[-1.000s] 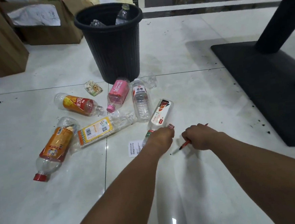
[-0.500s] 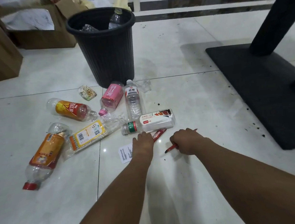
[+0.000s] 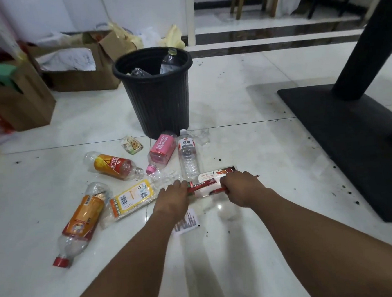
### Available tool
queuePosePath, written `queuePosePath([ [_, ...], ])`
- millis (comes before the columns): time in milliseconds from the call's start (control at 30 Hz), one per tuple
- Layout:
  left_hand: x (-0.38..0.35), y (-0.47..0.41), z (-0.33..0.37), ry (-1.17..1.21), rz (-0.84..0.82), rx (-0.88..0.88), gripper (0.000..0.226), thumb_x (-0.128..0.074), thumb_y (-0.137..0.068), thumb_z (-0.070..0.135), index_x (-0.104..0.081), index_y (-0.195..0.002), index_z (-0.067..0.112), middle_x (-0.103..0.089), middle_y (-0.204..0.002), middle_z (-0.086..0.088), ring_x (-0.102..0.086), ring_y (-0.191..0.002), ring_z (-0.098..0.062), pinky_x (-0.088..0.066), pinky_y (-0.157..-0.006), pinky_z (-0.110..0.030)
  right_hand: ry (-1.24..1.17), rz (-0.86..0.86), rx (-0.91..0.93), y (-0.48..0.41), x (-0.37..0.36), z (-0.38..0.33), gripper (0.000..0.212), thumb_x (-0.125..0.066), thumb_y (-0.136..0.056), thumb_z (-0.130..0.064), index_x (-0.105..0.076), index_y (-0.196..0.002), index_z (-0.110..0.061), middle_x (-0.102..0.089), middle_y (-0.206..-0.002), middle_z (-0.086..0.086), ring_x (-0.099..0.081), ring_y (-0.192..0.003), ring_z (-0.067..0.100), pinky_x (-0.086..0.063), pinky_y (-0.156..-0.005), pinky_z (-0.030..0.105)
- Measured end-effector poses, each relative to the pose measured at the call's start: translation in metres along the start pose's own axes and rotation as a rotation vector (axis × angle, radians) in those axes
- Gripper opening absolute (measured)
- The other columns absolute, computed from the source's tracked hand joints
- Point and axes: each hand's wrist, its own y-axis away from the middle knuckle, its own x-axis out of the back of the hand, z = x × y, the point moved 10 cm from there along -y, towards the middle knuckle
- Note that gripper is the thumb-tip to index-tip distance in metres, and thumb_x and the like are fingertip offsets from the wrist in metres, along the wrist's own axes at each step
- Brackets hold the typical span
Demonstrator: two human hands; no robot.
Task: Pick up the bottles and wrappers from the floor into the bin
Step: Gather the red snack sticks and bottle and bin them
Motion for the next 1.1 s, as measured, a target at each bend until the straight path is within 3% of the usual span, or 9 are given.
queuePosePath([
  [167, 0.058, -0.012, -0.033, 0.075, 0.069, 0.038, 0.050, -0.031, -0.098, 0.046, -0.033, -0.135, 0.013, -0.045, -0.133, -0.011, -0.051, -0.114, -0.028, -0.043, -0.096, -0.042, -0.040, 0.145, -0.100, -0.019, 0.061, -0.024, 0.029, -0.047, -0.091, -0.008, -0.052, -0.119, -0.009, -0.058, -0.119, 0.010, -0.054, -0.113, 0.029, -0.039, -0.092, 0.035],
  [300, 0.116, -0.027, -0.053, 0.117, 0.192, 0.044, 0.038, -0.027, -0.101, 0.037, -0.036, -0.128, 0.011, -0.045, -0.123, -0.012, -0.051, -0.106, -0.029, -0.041, -0.090, -0.042, -0.050, 0.263, -0.112, -0.043, 0.110, -0.040, 0.038, -0.047, -0.092, -0.012, -0.044, -0.130, -0.011, -0.053, -0.126, 0.009, -0.048, -0.120, 0.028, -0.037, -0.097, 0.038],
  [533, 0.183, -0.055, -0.086, 0.069, 0.277, 0.105, 0.024, -0.035, -0.101, 0.026, -0.040, -0.120, 0.013, -0.046, -0.119, -0.008, -0.046, -0.107, -0.024, -0.038, -0.088, -0.036, -0.078, 0.274, -0.061, -0.087, 0.177, -0.055, 0.035, -0.047, -0.096, -0.018, -0.045, -0.130, -0.010, -0.050, -0.131, 0.010, -0.041, -0.125, 0.027, -0.037, -0.099, 0.038],
  [767, 0.265, -0.076, -0.135, 0.088, 0.196, 0.315, 0.024, -0.046, -0.098, 0.028, -0.049, -0.117, 0.015, -0.056, -0.121, -0.008, -0.045, -0.115, -0.027, -0.032, -0.098, -0.037, -0.164, 0.224, 0.016, -0.123, 0.273, -0.051, 0.035, -0.048, -0.095, -0.017, -0.046, -0.129, -0.009, -0.051, -0.130, 0.013, -0.048, -0.121, 0.032, -0.042, -0.095, 0.041],
  [900, 0.333, -0.067, -0.131, 0.135, 0.257, 0.353, 0.023, -0.050, -0.096, 0.026, -0.052, -0.117, 0.017, -0.061, -0.118, -0.007, -0.047, -0.114, -0.027, -0.032, -0.098, -0.036, -0.325, 0.234, 0.035, -0.124, 0.333, -0.040, 0.035, -0.056, -0.093, -0.021, -0.052, -0.127, -0.014, -0.056, -0.124, 0.010, -0.055, -0.114, 0.030, -0.048, -0.091, 0.039],
  [1100, 0.367, -0.069, -0.129, 0.199, 0.224, 0.405, 0.021, -0.052, -0.095, 0.031, -0.052, -0.113, 0.020, -0.064, -0.110, -0.009, -0.049, -0.110, -0.029, -0.032, -0.094, -0.034, -0.320, 0.282, 0.064, -0.125, 0.382, -0.035, 0.033, -0.065, -0.089, -0.031, -0.060, -0.116, -0.013, -0.058, -0.119, 0.011, -0.046, -0.119, 0.030, -0.043, -0.094, 0.039],
])
